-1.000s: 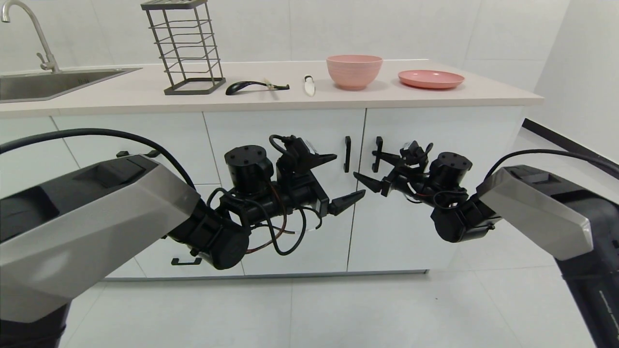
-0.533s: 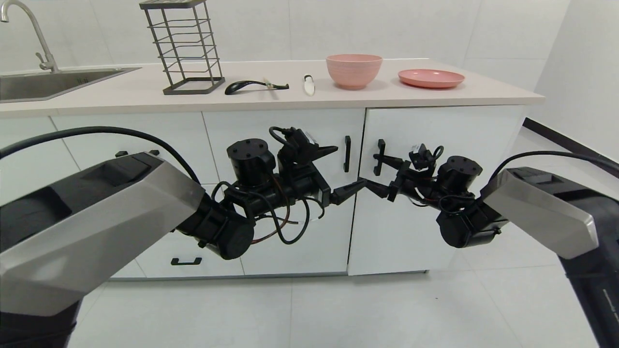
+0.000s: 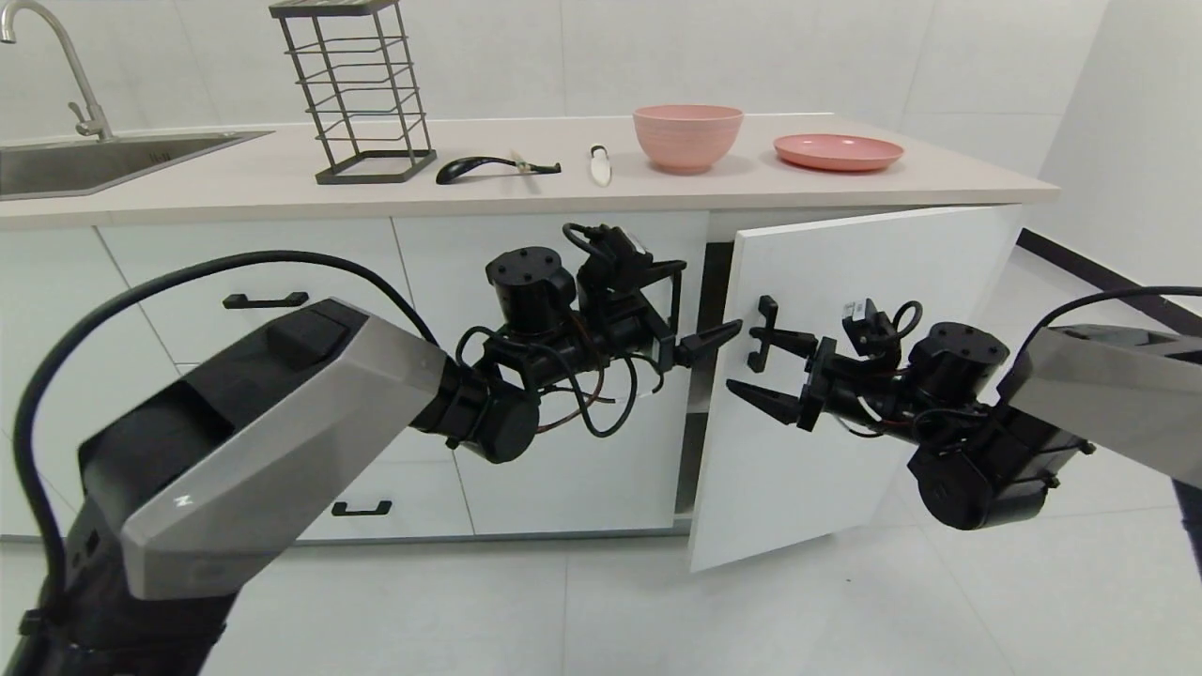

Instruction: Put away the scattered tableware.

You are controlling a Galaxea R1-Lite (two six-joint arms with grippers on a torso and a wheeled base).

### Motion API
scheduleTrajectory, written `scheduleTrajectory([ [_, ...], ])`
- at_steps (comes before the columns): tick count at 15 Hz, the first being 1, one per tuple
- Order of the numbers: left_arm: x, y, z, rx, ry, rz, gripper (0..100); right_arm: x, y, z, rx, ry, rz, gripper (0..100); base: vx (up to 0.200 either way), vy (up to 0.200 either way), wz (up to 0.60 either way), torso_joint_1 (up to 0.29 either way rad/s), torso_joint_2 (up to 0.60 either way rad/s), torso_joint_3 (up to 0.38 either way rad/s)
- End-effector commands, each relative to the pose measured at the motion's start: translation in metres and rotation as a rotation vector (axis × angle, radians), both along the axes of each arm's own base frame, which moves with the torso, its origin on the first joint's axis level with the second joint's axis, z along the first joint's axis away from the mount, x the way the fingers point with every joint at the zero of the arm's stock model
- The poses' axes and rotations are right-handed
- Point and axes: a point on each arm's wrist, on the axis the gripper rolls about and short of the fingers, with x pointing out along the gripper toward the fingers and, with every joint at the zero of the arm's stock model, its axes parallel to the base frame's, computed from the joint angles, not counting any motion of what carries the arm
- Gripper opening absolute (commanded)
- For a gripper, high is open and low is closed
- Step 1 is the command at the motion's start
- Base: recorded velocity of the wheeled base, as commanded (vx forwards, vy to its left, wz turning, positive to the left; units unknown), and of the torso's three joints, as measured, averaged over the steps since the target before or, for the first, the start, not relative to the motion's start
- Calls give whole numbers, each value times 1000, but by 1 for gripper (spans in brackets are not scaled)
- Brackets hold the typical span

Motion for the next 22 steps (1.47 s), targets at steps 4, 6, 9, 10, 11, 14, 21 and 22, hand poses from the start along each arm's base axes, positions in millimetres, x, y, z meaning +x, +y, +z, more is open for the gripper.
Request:
scheduleTrajectory([
  [4,11,-38,-6,-33,4,-43,100,-29,-7,15,-14,22,44,100,0,0,0,0,0,0],
  [6,13,-52,-8,-40,-1,-53,100,-33,-10,16,-15,30,37,100,0,0,0,0,0,0],
  [9,11,-68,-6,-42,5,-58,100,-37,-13,15,-20,42,36,100,0,0,0,0,0,0],
  [10,9,-74,-6,-45,3,-67,100,-37,-14,14,-28,30,41,100,0,0,0,0,0,0],
  [11,4,-82,-6,-45,3,-86,100,-37,-16,12,-35,24,36,100,0,0,0,0,0,0],
  [14,-6,-92,-6,-44,5,-110,100,-30,-21,4,-41,21,15,100,0,0,0,0,0,0],
  [21,-9,-94,-4,-48,0,-120,100,-18,-41,-3,-42,18,-45,100,0,0,0,0,0,0],
  [22,-9,-94,-4,-48,0,-120,100,-18,-42,-3,-42,19,-48,100,0,0,0,0,0,0],
])
